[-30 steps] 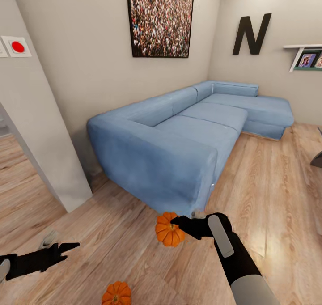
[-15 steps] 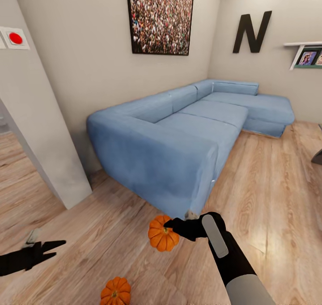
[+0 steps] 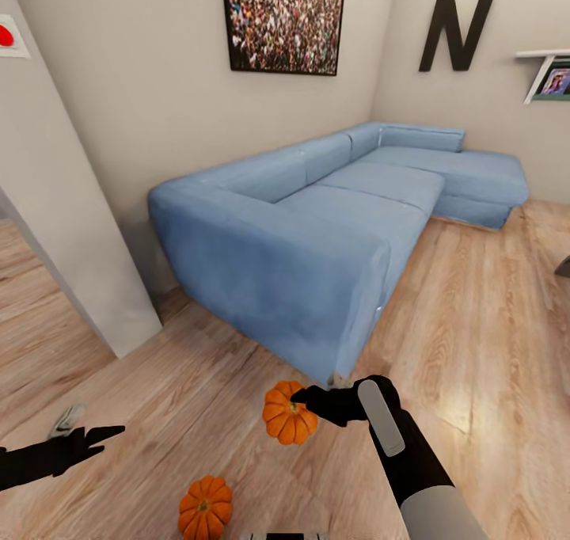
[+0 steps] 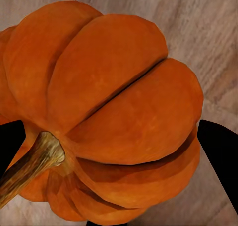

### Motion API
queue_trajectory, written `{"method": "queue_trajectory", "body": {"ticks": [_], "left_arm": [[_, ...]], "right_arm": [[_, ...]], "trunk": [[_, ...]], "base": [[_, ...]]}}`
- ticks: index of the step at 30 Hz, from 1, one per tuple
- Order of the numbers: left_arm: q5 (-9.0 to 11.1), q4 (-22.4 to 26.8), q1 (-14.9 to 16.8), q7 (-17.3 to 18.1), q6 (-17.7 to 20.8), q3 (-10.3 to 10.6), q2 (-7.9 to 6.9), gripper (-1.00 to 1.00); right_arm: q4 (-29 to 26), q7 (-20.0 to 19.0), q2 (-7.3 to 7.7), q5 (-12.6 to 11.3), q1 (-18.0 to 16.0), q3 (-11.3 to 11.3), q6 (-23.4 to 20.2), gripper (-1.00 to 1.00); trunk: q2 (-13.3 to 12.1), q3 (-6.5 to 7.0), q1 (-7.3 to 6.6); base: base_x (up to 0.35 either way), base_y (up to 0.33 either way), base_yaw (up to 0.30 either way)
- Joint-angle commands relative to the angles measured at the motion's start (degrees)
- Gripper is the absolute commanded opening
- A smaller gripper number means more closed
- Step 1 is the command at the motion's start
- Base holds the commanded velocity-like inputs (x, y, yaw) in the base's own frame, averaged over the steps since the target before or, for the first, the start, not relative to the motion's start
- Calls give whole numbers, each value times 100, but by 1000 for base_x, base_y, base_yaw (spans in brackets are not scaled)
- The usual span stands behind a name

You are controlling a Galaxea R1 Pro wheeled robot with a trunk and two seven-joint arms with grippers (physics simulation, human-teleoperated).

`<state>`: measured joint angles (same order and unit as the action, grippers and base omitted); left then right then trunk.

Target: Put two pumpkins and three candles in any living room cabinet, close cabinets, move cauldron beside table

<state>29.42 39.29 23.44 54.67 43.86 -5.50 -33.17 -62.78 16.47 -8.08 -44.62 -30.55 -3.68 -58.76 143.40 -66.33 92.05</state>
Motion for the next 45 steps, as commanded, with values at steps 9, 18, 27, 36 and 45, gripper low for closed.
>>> {"method": "queue_trajectory", "body": {"ticks": [9,18,27,36,45], "left_arm": [[31,0,3,-52,-97,-8,8,100],[37,0,3,-50,-158,-14,12,100],[38,0,3,-53,-159,-21,20,100],[22,-34,3,-53,-522,-11,169,100],[6,-64,3,-53,-775,6,336,100]], "right_arm": [[-6,58,0,-73,-3,-2,11,-100],[-6,52,-7,-73,1,-13,18,-100],[-7,11,-9,-73,3,-19,31,-100],[-6,14,-9,-70,6,-19,40,-100],[-33,-20,19,-72,6,-13,18,-100]], "trunk": [[15,-205,22],[27,-404,45],[39,-604,68],[51,-803,91],[63,-1002,114]], "base": [[0,0,0],[-89,0,0],[-6,0,51],[0,0,218],[0,0,12]]}}
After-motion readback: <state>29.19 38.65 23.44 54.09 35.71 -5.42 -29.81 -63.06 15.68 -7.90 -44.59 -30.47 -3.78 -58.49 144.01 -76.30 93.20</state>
